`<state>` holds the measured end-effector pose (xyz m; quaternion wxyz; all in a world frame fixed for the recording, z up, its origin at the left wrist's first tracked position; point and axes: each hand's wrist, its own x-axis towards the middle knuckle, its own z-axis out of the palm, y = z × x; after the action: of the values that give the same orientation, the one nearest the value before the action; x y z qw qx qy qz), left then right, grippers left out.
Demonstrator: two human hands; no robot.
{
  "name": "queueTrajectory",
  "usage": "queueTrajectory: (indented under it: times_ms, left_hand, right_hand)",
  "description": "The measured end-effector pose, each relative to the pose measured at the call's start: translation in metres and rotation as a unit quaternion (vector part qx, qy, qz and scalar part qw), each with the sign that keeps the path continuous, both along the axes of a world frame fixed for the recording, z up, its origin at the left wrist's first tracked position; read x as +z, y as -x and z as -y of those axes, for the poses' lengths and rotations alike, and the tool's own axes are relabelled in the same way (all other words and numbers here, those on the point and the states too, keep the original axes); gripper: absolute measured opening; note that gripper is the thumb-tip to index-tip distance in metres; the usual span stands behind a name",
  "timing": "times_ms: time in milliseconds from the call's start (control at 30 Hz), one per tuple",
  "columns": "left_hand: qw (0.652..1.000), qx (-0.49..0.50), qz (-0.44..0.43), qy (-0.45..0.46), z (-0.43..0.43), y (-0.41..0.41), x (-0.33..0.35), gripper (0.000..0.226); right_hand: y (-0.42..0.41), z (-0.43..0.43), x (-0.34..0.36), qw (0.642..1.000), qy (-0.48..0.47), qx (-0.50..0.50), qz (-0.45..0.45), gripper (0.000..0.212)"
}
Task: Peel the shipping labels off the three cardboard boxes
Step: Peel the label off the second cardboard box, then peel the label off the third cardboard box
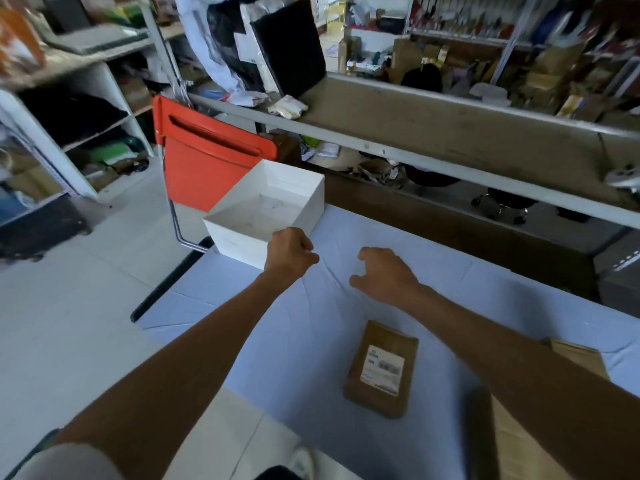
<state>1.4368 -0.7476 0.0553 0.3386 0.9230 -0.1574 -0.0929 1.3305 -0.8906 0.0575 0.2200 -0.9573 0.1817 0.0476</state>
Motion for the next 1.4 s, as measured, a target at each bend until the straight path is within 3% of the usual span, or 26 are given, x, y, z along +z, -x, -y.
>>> queueTrajectory:
  times_ms: [433,500,600,700,767,1067,1400]
  left_hand:
    - [0.998,0.049,0.018,-0.018,-0.025,-0.107,-0.017,0.013]
    - [0.998,0.063,0.031,-0.007,-0.023,-0.122,-0.018,0.019]
    - [0.998,0.048,0.019,-0.02,-0.023,-0.137,-0.023,0.029]
    - [0.998,0.054,-0.014,-0.003,-0.028,-0.144,-0.029,0.032]
    - [0.998,0.062,-0.026,0.01,-0.032,-0.147,-0.031,0.032]
    - [1.0,0.019,-0.005,-0.007,-0.031,-0.126,-0.03,0.029]
    - [0.997,-0.074,0.018,-0.025,-0.011,-0.065,-0.017,0.026]
  right_hand:
    - [-0.107,-0.037,-0.009,0.999,-0.004,0.04,-0.026,0.038]
    - [-0.123,-0.035,-0.009,0.999,-0.02,0.041,-0.01,0.038]
    - [-0.141,-0.032,-0.009,0.999,-0.032,0.038,0.017,0.017]
    - [-0.151,-0.03,-0.012,0.998,-0.039,0.043,0.018,0.022]
    - [-0.153,-0.029,-0.014,0.998,-0.037,0.044,0.017,0.033]
    - [-0.135,-0.029,-0.012,1.0,-0.024,0.015,-0.002,0.03]
    - [-0.077,-0.027,0.003,0.999,0.013,-0.028,-0.022,0.044]
